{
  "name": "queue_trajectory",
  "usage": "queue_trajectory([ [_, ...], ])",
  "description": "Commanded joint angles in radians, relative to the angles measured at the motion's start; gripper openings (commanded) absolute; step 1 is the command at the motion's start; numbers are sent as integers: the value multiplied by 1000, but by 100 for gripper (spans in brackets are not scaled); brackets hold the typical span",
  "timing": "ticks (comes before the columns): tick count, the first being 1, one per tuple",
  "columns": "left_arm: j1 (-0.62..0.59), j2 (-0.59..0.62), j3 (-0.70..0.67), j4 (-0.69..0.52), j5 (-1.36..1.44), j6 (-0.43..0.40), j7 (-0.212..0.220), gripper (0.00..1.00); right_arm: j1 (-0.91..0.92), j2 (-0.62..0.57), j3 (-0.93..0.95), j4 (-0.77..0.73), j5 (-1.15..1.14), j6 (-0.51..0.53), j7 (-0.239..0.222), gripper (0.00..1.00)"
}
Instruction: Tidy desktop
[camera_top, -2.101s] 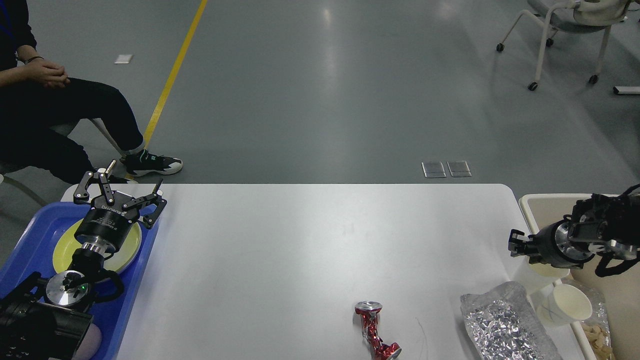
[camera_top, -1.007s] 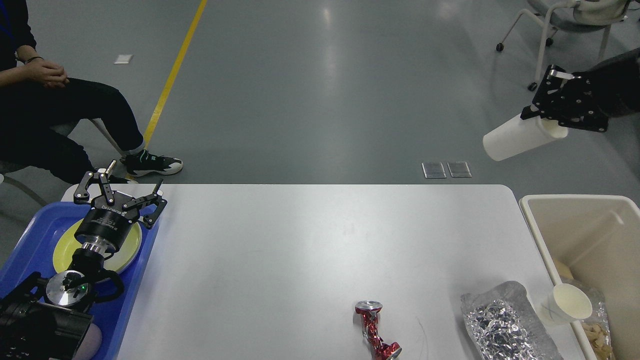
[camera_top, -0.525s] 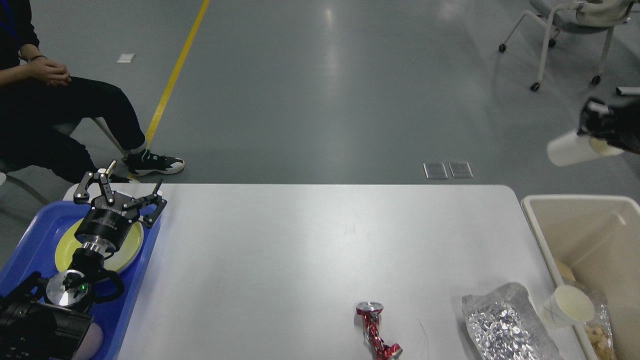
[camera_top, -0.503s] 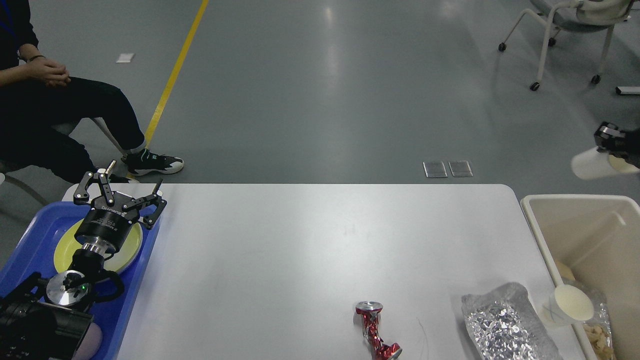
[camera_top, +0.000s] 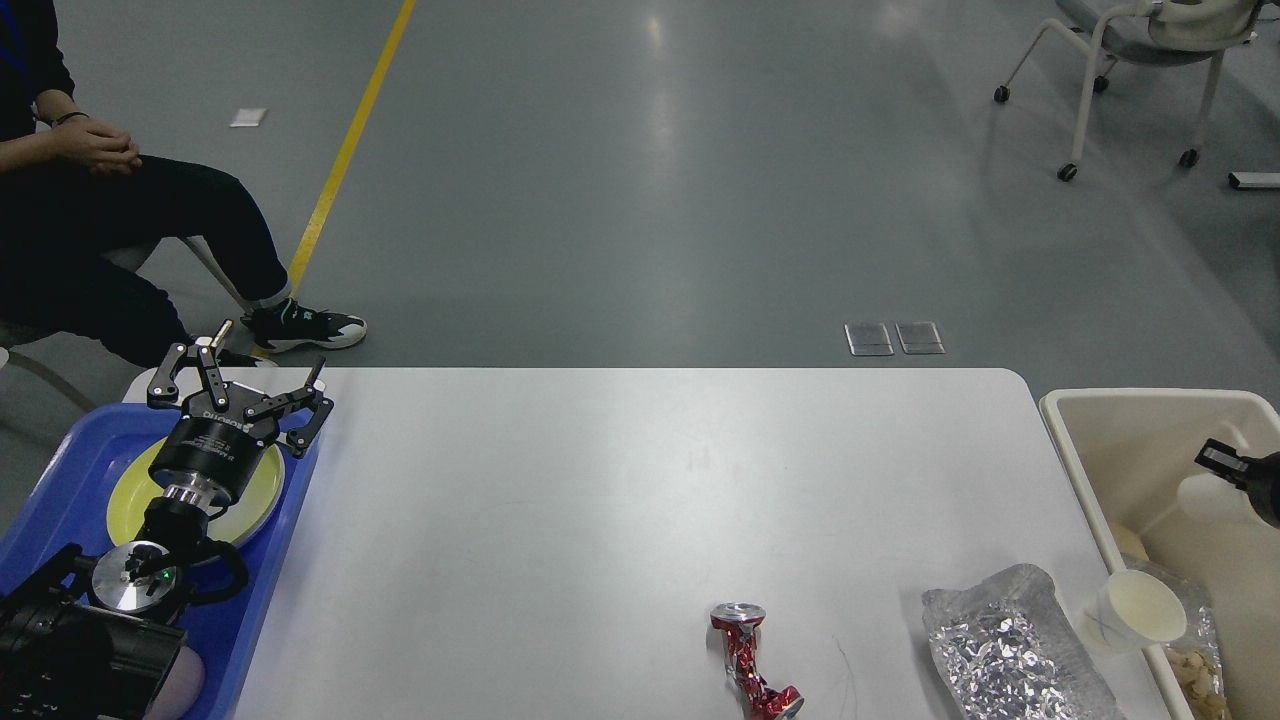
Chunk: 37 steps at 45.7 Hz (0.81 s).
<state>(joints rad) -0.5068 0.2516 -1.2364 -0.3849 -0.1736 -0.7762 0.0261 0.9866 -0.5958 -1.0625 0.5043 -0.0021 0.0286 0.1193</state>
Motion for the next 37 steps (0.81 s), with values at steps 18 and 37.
queue_trajectory([
  [18,-1,0,0,0,0,0,0,96,282,54,-267,147,1,122,6,100],
  [37,-1,0,0,0,-1,0,0,97,986,163,-439,588,-1,574,6,100],
])
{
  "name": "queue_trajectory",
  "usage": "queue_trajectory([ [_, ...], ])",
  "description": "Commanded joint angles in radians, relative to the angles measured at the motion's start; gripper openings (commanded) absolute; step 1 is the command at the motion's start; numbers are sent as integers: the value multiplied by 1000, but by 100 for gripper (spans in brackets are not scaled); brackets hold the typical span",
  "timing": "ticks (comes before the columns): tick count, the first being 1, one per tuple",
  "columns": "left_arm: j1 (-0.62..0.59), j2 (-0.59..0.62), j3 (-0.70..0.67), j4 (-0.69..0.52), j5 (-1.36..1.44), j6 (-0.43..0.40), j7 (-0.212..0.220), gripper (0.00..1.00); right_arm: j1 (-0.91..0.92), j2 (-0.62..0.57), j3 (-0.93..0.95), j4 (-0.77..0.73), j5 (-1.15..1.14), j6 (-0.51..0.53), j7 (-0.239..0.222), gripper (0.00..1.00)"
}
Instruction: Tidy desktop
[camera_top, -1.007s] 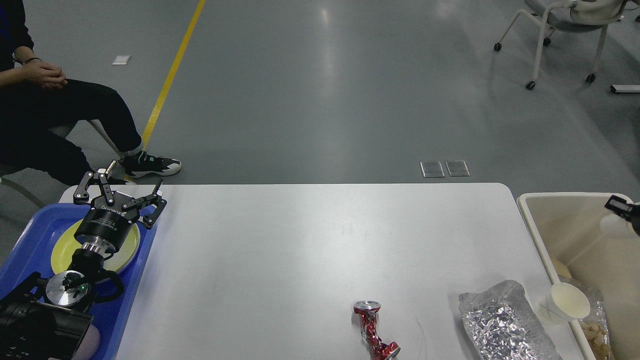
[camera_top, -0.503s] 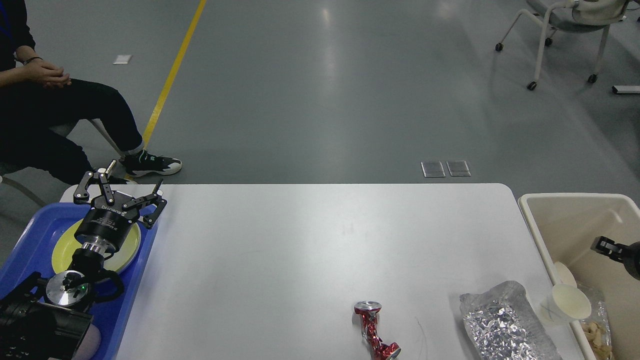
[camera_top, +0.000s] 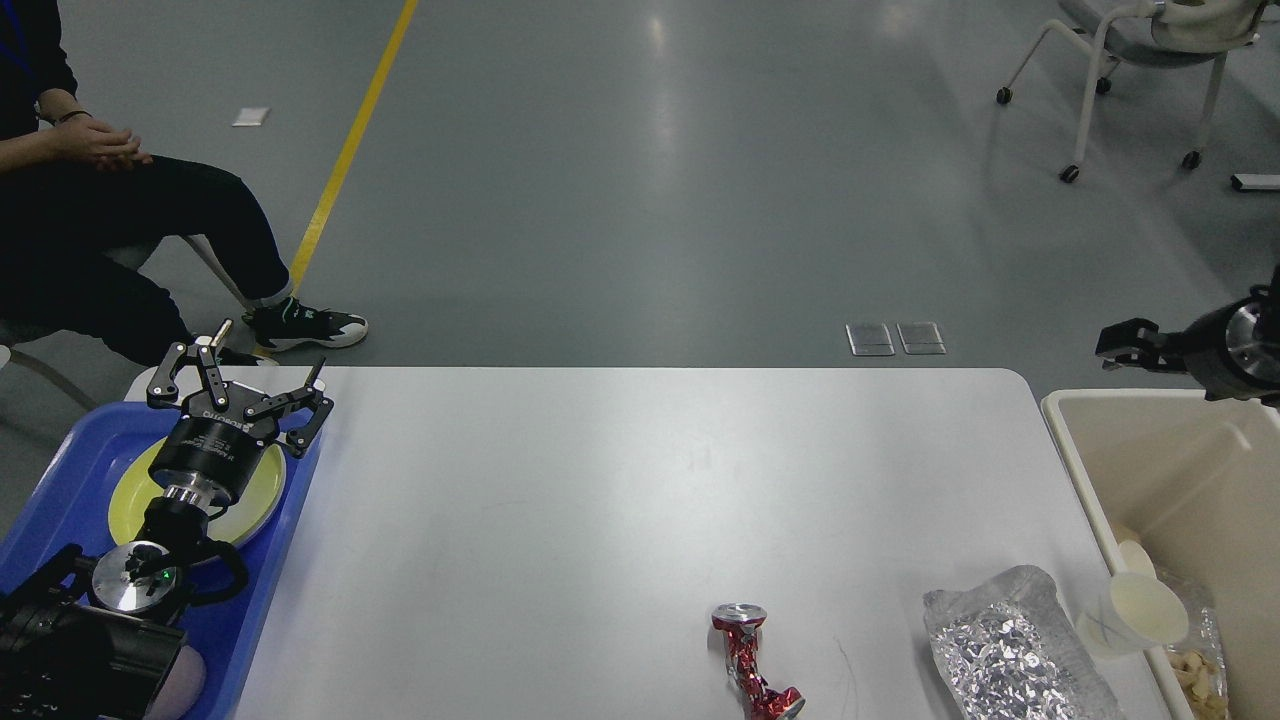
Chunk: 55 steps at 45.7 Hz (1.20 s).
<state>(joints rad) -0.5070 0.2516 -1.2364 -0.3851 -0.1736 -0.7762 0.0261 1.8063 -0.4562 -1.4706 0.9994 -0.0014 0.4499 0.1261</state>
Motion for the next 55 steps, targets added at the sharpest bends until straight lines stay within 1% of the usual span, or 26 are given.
queue_trajectory([
  [1,-1,0,0,0,0,0,0,97,191,31,-37,105,-2,180,0,100],
  [4,-1,0,0,0,0,0,0,97,255,45,-50,145,-3,246,0,100],
  [6,-1,0,0,0,0,0,0,96,297,45,-54,175,-3,269,-2,100],
  [9,-1,0,0,0,0,0,0,97,361,42,-80,223,-5,271,-2,100],
  [13,-1,0,0,0,0,0,0,97,363,42,-102,225,-12,257,-8,100],
  [24,1,0,0,0,0,0,0,97,99,42,-76,179,-12,119,-9,100],
  [26,-1,0,0,0,0,0,0,97,38,42,-60,150,-9,107,-9,100],
  [28,-1,0,0,0,0,0,0,96,-60,42,-34,95,-5,104,-9,100],
  [32,-1,0,0,0,0,0,0,97,-162,42,1,36,-3,104,-9,100],
  [38,-1,0,0,0,0,0,0,97,-220,39,24,10,-3,104,-9,100],
  [55,-1,0,0,0,0,0,0,97,-298,37,44,-15,0,102,-9,100],
])
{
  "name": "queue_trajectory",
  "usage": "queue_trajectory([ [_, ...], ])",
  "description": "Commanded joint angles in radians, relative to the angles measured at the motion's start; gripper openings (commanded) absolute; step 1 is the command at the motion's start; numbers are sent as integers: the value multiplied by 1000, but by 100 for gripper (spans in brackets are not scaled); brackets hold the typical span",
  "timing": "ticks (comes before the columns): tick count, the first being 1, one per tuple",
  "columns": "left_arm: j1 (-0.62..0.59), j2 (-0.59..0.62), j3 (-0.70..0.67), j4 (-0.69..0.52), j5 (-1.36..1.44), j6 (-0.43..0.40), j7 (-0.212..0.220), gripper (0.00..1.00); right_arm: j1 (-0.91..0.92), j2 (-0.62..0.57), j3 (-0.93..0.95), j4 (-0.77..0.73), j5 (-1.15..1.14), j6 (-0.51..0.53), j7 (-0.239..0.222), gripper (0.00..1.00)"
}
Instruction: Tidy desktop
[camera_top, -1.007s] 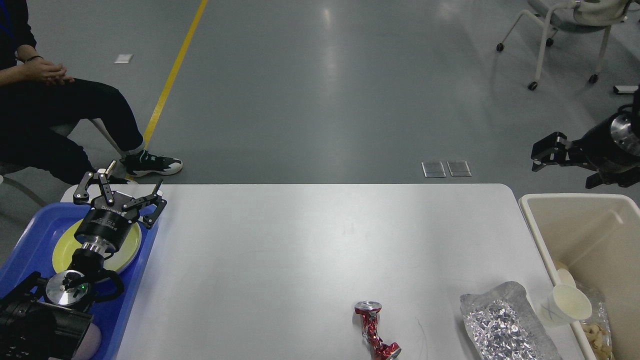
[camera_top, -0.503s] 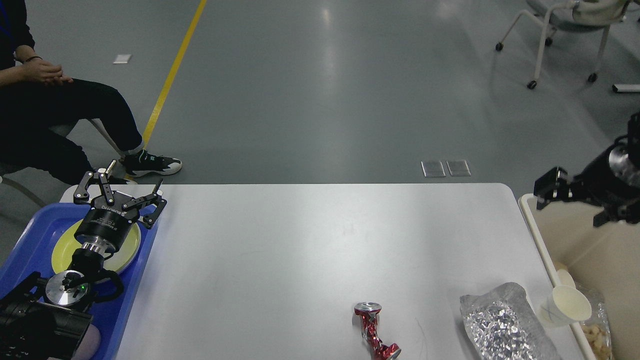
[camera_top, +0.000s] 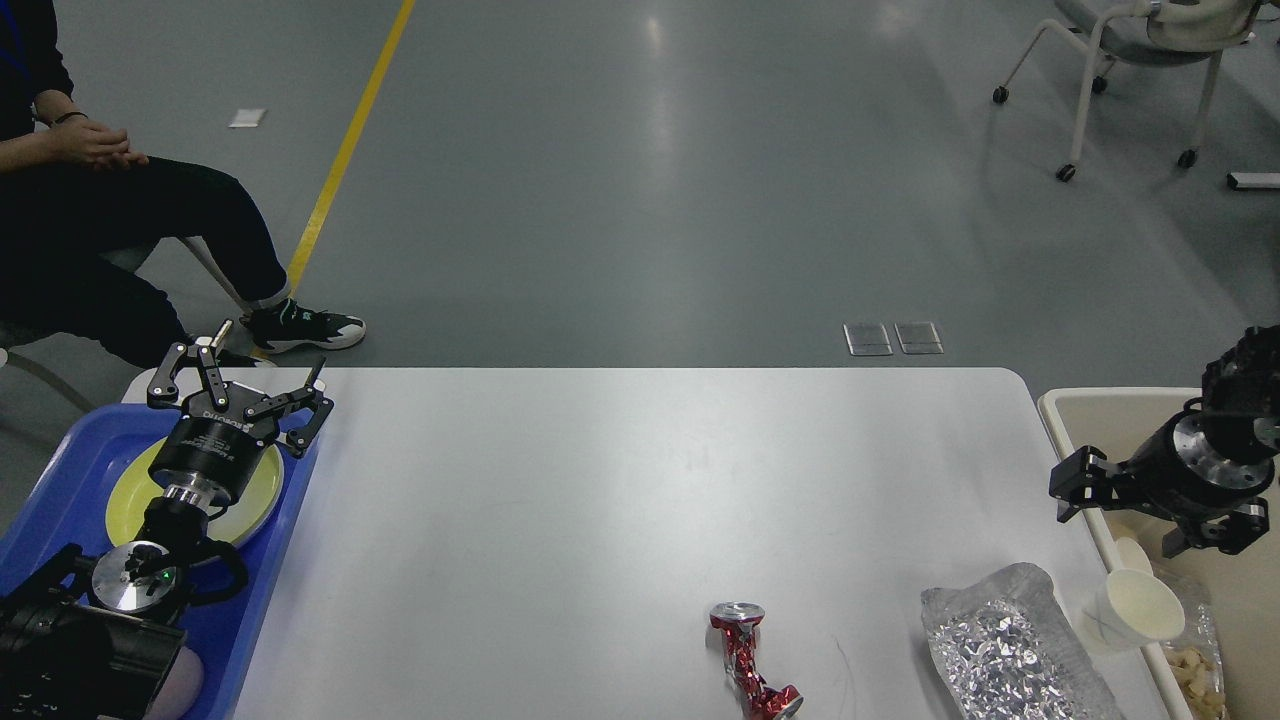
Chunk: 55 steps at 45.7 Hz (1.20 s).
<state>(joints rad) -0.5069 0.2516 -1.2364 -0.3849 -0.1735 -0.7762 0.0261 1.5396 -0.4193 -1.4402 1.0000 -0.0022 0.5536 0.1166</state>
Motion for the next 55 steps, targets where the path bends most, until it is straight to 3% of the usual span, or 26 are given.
queue_trajectory([
  [1,-1,0,0,0,0,0,0,97,-41,0,18,-21,1,-1,0,100],
  [16,1,0,0,0,0,0,0,97,-180,0,84,-106,1,-15,-2,100],
  [33,-1,0,0,0,0,0,0,97,-243,0,87,-127,1,-158,-2,93],
  [38,-1,0,0,0,-1,0,0,97,-246,0,87,-126,1,-156,-2,68],
  [42,1,0,0,0,0,0,0,97,-257,0,89,-124,1,-150,-2,55],
  [44,1,0,0,0,0,0,0,96,-257,0,89,-123,1,-144,-2,41],
  [47,1,0,0,0,0,0,0,96,-257,-1,87,-118,8,-143,-3,6],
  [48,1,0,0,0,0,0,0,96,-257,-1,86,-116,13,-143,-3,0],
  [55,-1,0,0,0,0,0,0,97,-268,-16,87,-118,18,-158,-3,0],
])
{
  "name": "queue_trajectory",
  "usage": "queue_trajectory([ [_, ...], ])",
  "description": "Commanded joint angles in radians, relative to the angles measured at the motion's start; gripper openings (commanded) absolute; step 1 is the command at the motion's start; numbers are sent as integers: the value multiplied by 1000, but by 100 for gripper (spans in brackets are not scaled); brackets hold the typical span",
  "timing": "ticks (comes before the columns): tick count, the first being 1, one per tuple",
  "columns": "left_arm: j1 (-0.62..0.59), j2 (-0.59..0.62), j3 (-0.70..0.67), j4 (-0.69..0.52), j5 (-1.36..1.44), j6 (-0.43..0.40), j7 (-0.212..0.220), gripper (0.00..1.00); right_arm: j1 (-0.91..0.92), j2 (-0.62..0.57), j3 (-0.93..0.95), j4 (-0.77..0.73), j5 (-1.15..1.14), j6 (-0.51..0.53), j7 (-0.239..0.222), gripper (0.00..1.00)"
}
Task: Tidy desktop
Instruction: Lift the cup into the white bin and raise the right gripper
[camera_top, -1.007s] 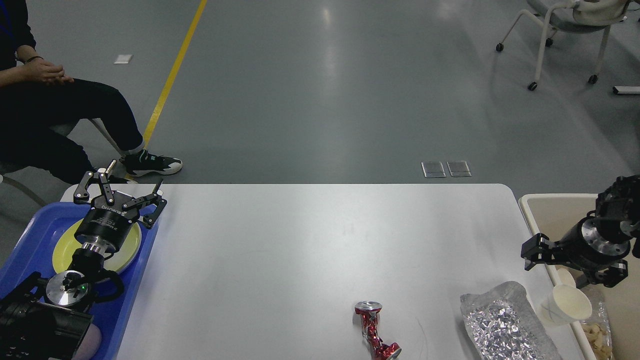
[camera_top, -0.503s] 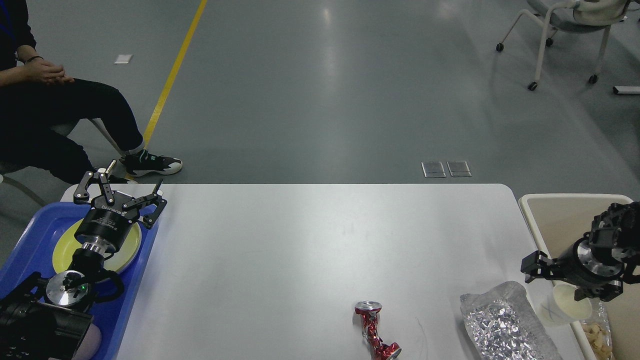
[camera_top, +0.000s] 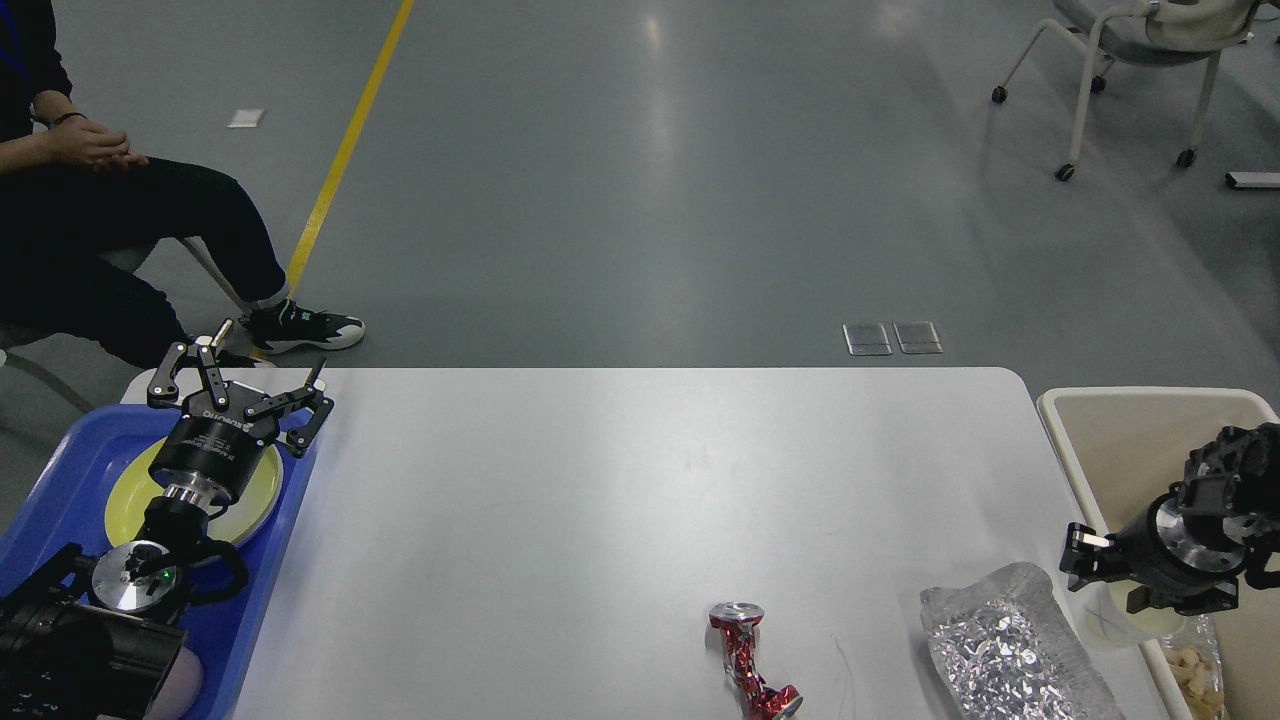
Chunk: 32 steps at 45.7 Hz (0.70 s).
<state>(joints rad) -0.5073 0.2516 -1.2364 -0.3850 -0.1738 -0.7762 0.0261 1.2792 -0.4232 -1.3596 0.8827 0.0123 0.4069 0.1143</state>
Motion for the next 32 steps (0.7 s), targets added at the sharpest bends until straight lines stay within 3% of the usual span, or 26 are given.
queue_trajectory([
  [1,0,0,0,0,0,0,0,97,-7,-16,7,-2,3,-11,-1,0],
  [17,1,0,0,0,0,0,0,96,48,-42,-18,15,3,3,1,0],
  [26,1,0,0,0,-1,0,0,97,319,-147,-68,160,-3,9,2,0],
  [32,1,0,0,0,-1,0,0,97,554,-229,-102,216,-11,93,4,0],
])
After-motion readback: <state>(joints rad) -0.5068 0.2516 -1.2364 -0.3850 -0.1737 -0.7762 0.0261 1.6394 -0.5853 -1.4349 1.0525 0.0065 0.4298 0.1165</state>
